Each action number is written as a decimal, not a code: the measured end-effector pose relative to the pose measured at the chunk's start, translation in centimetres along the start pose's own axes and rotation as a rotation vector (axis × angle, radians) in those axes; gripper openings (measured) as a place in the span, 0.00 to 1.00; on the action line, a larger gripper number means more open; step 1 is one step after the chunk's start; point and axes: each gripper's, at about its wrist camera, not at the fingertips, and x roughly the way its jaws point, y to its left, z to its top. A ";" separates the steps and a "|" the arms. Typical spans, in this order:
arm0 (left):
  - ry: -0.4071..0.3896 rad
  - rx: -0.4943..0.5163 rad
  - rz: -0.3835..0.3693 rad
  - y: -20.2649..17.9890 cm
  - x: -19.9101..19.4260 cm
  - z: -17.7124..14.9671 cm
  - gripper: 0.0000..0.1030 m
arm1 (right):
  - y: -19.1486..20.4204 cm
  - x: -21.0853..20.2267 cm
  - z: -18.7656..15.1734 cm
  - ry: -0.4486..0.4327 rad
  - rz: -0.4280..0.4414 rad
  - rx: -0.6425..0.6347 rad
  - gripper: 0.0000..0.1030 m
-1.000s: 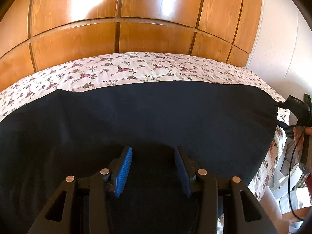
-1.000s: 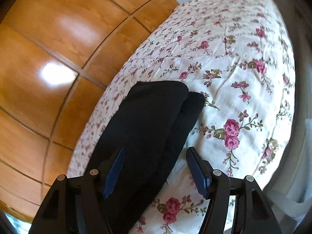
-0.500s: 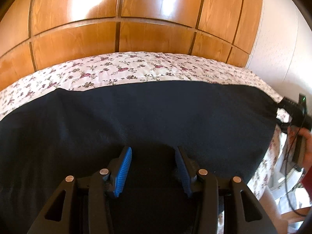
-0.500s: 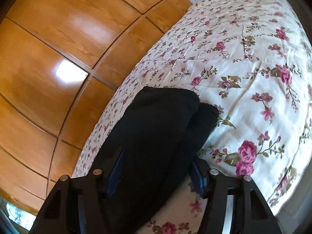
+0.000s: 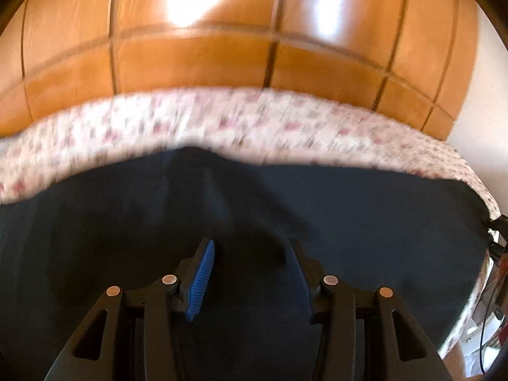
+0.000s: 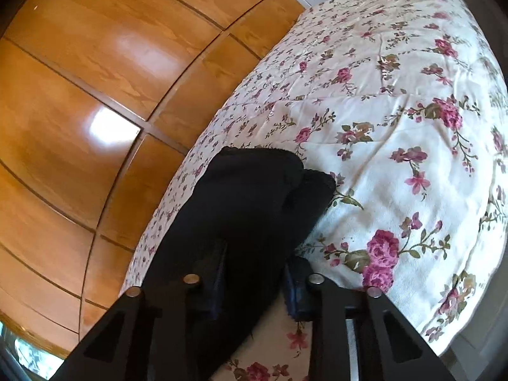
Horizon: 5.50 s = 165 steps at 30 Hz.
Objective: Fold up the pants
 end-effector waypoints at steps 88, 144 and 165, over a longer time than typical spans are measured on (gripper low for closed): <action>0.089 -0.360 -0.534 -1.9 -0.6 1.0 0.07 | 16.5 0.6 -19.0 0.530 0.290 -0.578 0.48; 0.090 -0.272 -0.503 -1.6 -2.8 1.3 0.21 | 16.8 -0.1 -17.8 0.381 0.192 -0.555 0.44; 0.071 -0.345 -0.414 3.4 -3.5 -4.4 0.19 | 17.3 -0.6 -18.6 0.421 0.145 -0.721 0.37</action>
